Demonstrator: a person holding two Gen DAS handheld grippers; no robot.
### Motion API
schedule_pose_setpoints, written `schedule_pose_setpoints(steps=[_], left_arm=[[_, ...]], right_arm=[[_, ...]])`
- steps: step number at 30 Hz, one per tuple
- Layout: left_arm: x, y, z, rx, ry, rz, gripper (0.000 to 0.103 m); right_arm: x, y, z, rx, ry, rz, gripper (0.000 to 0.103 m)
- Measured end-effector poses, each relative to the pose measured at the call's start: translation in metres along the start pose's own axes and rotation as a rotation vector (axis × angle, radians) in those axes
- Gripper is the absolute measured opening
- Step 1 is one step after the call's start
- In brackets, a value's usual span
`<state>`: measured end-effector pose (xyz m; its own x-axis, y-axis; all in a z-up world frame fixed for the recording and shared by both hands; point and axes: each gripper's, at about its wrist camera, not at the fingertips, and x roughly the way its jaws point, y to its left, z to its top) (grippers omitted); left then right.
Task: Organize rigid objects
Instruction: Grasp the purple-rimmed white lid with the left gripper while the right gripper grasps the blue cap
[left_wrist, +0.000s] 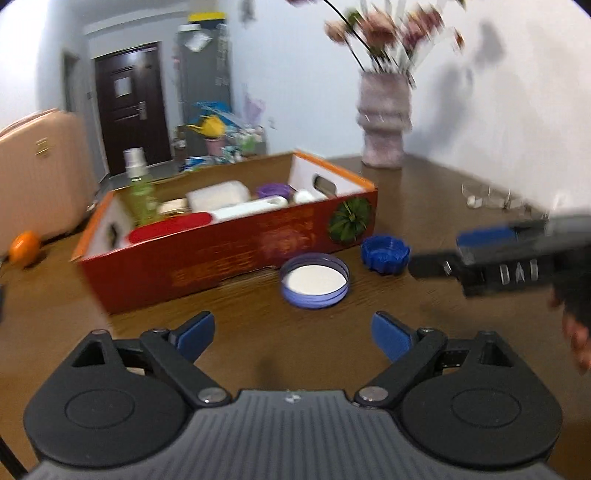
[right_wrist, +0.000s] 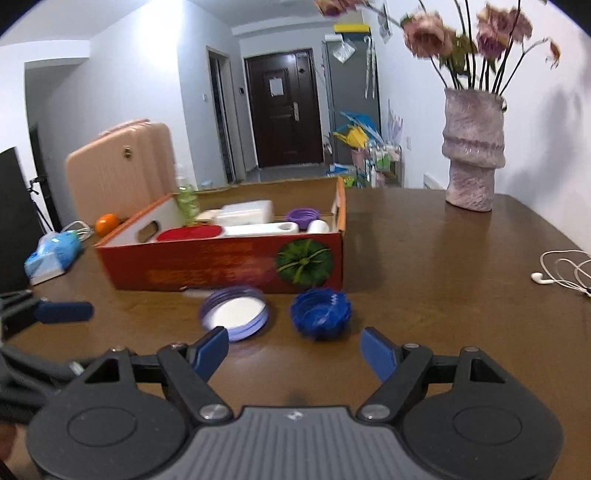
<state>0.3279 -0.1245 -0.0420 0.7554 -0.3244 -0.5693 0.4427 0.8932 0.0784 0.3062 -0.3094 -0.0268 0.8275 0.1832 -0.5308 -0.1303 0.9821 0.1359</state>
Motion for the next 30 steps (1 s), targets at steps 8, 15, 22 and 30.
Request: schedule_pose_setpoints(steps=[8, 15, 22, 30], left_arm=[[0.079, -0.005, 0.023, 0.044, 0.043, -0.067, 0.080], [0.093, -0.006, 0.023, 0.012, 0.047, -0.101, 0.067], [0.070, -0.014, 0.021, 0.047, 0.003, -0.059, 0.067], [-0.027, -0.001, -0.008, -0.082, -0.035, 0.041, 0.067]], right_arm=[[0.070, -0.030, 0.023, 0.031, 0.070, 0.022, 0.071], [0.091, -0.032, 0.016, 0.017, 0.103, 0.039, 0.053], [0.089, -0.033, 0.013, 0.013, 0.074, 0.048, 0.052], [0.047, -0.020, 0.011, 0.014, 0.008, -0.048, 0.052]])
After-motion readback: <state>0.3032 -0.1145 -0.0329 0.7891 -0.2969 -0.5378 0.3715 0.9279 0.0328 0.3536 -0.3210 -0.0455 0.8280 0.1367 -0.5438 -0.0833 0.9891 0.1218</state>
